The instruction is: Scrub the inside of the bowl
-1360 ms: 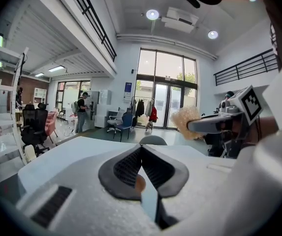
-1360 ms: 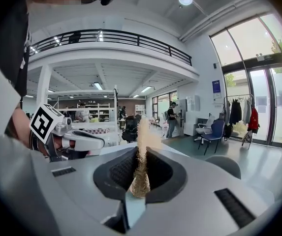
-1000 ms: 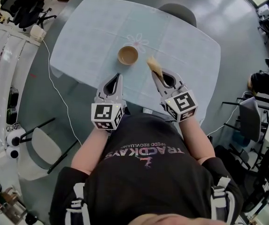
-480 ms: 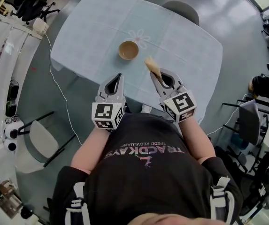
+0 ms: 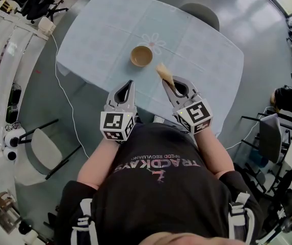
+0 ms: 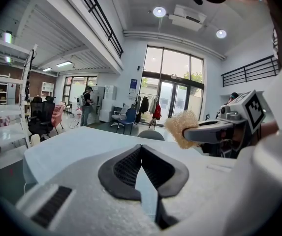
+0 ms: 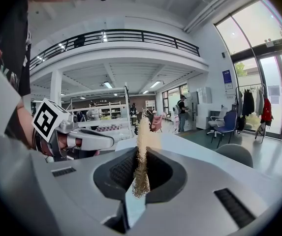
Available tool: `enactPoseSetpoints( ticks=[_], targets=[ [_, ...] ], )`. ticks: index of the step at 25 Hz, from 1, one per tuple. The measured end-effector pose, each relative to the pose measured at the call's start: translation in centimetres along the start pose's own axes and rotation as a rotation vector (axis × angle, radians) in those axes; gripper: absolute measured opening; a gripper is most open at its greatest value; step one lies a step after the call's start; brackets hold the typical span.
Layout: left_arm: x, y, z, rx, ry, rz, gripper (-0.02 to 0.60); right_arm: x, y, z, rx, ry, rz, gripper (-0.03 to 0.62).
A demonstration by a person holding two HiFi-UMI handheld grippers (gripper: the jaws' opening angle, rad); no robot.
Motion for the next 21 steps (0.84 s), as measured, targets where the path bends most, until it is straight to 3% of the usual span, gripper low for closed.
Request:
enactPoseSetpoints(
  ticks=[10, 21],
  targets=[
    [-0.5, -0.2, -0.8, -0.001, 0.032, -0.013, 0.017, 1.6, -0.2, -0.1, -0.005, 0.053, -0.009, 0.032],
    [0.2, -0.3, -0.2, 0.006, 0.018, -0.014, 0.017, 1.1, -0.5, 0.3, -0.002, 0.054, -0.013, 0.031]
  ],
)
Point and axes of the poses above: the fingertips, and each gripper's own axes: x forward along the fingers, z to its right, y out of its top, the point moved 8 cm from there along -x, backward along the fingers, and after that the axes turned 15 degrees about z, right-handed, at the moved point
